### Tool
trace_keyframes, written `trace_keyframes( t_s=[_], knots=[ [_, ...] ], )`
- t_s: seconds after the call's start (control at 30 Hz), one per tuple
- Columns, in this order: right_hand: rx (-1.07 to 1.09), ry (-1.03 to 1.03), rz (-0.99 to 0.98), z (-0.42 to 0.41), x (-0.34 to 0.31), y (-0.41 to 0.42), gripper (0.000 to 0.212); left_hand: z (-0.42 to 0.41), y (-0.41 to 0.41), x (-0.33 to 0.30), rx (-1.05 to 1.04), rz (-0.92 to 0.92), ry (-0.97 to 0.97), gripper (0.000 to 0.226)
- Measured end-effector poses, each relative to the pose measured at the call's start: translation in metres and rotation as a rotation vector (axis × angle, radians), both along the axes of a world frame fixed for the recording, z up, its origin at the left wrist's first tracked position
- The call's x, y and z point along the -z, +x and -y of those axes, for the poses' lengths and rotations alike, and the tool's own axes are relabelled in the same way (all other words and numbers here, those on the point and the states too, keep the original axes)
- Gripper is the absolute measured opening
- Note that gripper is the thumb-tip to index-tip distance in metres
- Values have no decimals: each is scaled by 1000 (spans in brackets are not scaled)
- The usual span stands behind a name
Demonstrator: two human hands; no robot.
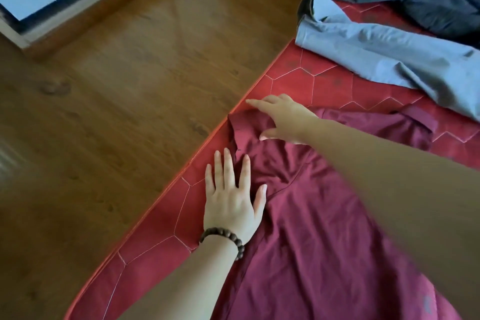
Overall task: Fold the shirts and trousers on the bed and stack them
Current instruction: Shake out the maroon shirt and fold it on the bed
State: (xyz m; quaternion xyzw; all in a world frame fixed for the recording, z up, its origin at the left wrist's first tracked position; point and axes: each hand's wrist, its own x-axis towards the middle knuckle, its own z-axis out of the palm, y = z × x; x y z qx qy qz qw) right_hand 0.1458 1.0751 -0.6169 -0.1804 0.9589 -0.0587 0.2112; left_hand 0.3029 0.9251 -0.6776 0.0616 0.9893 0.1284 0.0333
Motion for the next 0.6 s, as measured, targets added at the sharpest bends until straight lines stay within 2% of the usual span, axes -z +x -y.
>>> trace_keyframes(
  t_s=[0.07,0.2,0.27,0.33,0.43,0.53,0.6],
  knots=[
    [-31,87,4,6,3,-10,79,1,1,-1,-9,-5,43,71],
    [-54,122,62,16,4,-12,53,-4,-2,-6,-146,-40,251,75],
    [-41,19,54,13,-1,-8,47,-12,-3,-9,-223,-18,304,91],
    [36,-173,20,1,-10,0,35,-16,-2,-13,-269,29,342,113],
    [188,-384,-27,-29,-30,25,16,-17,-2,-16,-313,18,374,126],
    [162,-368,-126,-62,-40,60,25,-16,0,-20,-330,18,363,119],
    [62,-273,-144,-86,-32,86,34,-18,1,-22,-297,10,325,94]
  ],
)
